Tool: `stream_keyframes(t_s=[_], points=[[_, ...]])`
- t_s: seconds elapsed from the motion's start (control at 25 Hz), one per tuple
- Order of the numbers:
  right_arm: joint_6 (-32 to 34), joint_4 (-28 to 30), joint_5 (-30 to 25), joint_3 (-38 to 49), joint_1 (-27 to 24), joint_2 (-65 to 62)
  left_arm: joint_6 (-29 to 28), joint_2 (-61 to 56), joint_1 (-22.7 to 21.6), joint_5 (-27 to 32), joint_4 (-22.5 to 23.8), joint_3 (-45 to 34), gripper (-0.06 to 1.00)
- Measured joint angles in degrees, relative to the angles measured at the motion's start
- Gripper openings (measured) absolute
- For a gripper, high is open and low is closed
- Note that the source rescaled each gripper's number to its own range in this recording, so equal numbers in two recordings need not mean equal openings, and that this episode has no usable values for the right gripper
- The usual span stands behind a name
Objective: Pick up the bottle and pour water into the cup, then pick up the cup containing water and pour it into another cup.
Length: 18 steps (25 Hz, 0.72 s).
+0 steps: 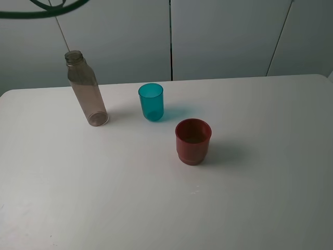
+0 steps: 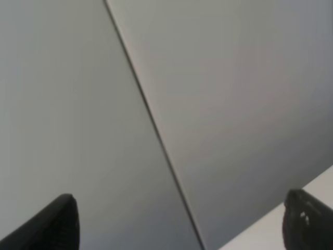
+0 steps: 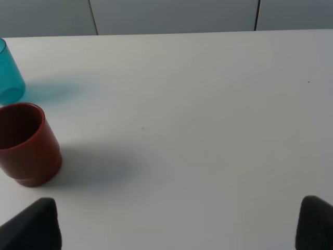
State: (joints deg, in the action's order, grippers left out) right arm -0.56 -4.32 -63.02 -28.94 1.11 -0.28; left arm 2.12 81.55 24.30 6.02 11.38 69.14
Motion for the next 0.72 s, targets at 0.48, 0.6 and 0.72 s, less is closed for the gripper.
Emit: stream_keyframes(t_s=[0.48,0.6,0.72], points=[[0.00,0.00,0.00,0.00,0.00,0.00,2.58,-25.83,-20.50,29.47,-5.12,-7.30,0.99],[0.00,0.00,0.00,0.00,0.00,0.00,1.61,-32.59,-24.26,32.02,-5.33,-11.64,1.00],[0.00,0.00,0.00,0.00,0.00,0.00,-0.18,-39.08,-25.40,34.34,-5.72,-16.30,1.00]])
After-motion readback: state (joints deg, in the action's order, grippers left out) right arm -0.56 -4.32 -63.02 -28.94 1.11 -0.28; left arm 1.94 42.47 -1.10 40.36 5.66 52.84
